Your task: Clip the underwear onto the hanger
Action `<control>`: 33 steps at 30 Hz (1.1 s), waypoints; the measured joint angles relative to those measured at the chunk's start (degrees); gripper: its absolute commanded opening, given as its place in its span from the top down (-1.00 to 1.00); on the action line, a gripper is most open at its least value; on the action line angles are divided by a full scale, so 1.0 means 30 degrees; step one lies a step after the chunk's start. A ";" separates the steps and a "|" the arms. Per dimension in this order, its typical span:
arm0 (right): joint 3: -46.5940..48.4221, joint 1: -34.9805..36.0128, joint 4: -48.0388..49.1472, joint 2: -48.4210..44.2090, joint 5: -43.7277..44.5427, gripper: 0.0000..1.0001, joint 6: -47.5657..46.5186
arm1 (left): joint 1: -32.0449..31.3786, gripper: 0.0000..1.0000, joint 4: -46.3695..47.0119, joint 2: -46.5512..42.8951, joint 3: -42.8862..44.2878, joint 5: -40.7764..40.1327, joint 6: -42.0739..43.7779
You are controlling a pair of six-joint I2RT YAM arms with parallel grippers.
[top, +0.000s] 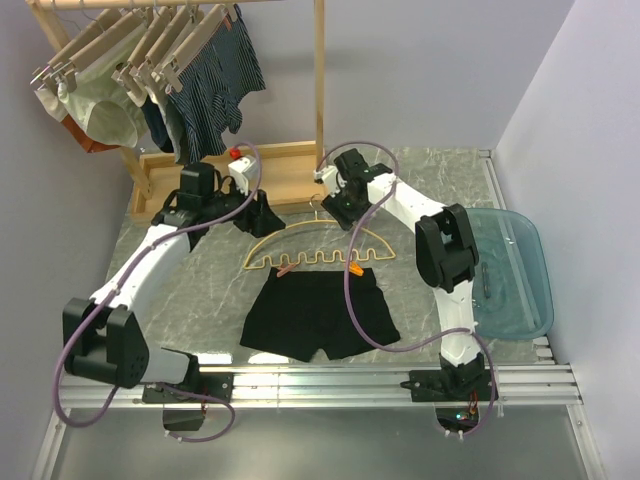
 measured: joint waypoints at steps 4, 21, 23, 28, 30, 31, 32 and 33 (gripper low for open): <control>-0.0080 0.0000 0.0350 0.0590 -0.0066 -0.02 -0.0182 | 0.0291 -0.65 -0.0197 -0.0918 -0.0291 -0.0233 -0.0262; -0.2958 0.0168 0.1282 -0.2827 -0.0510 1.00 -0.0903 | 0.1545 -0.99 -0.2914 -0.3344 0.0525 -0.3781 -0.0969; -0.3089 0.0219 0.1333 -0.4153 -0.0408 1.00 -0.1049 | 0.1596 -0.99 -0.3235 -0.3402 0.1188 -0.3927 -0.0729; -0.3279 0.0707 0.2120 -0.8065 0.0168 1.00 -0.1982 | 0.1974 -0.99 -0.4014 -0.3854 0.2273 -0.3927 -0.0379; -0.3716 0.1056 0.2455 -0.9457 0.0619 1.00 -0.2397 | 0.2186 -0.99 -0.4459 -0.4044 0.2659 -0.3752 -0.0270; -0.4007 0.1304 0.2659 -1.0185 0.0991 1.00 -0.2667 | 0.2324 -0.99 -0.4728 -0.4109 0.2965 -0.3570 -0.0277; -0.4437 0.1545 0.3016 -1.0826 0.1362 1.00 -0.2914 | 0.2455 -0.99 -0.5078 -0.4124 0.3395 -0.3366 -0.0284; -0.4845 0.1756 0.3315 -1.1336 0.1741 1.00 -0.3198 | 0.2623 -0.99 -0.5413 -0.4116 0.3963 -0.3075 -0.0313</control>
